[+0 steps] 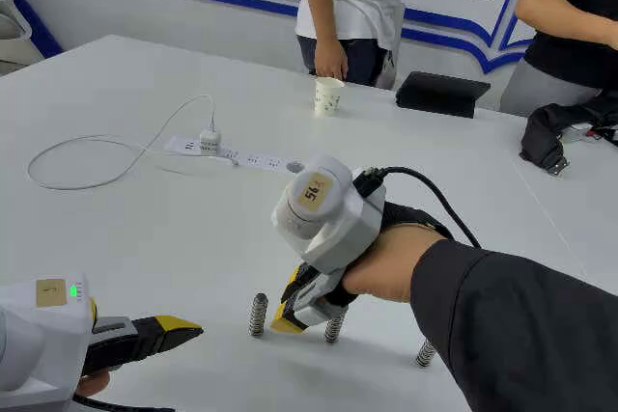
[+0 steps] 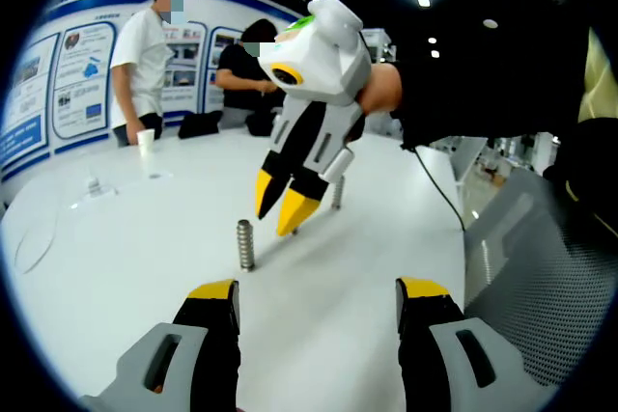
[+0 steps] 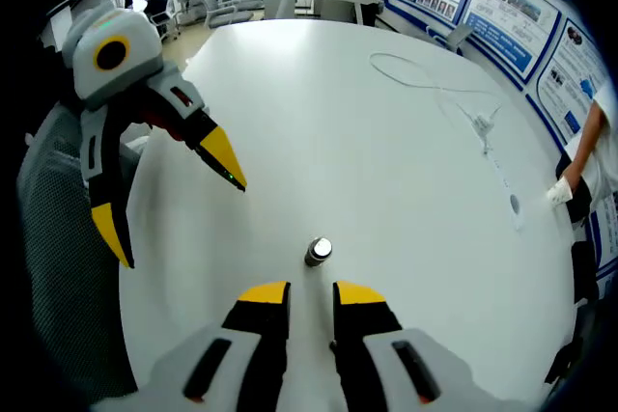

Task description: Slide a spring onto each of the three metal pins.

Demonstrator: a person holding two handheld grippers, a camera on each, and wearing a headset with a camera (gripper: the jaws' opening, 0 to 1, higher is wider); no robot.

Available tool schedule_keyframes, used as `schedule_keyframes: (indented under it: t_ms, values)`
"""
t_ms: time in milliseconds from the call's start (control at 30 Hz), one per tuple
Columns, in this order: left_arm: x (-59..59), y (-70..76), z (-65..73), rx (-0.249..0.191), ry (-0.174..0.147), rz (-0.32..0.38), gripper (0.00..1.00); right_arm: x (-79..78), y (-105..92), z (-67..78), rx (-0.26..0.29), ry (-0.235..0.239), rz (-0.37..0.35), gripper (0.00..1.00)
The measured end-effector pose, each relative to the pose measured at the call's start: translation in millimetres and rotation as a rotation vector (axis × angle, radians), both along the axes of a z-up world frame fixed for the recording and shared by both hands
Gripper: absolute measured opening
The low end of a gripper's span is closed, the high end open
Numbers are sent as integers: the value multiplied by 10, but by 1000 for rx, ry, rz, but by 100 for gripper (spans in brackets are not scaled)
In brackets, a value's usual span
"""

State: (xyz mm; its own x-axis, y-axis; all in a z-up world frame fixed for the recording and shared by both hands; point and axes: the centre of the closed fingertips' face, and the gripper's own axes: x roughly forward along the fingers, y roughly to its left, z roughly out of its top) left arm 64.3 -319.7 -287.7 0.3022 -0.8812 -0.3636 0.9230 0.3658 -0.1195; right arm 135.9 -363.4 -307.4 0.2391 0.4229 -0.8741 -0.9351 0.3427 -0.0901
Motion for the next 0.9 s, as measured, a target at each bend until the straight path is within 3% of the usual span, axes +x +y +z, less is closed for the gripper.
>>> schedule_keyframes:
  t_ms: [900]
  values:
    - [-7, 13, 136, -8, -32, -3, 69, -551, -149, 311, 202, -42, -113, 20]
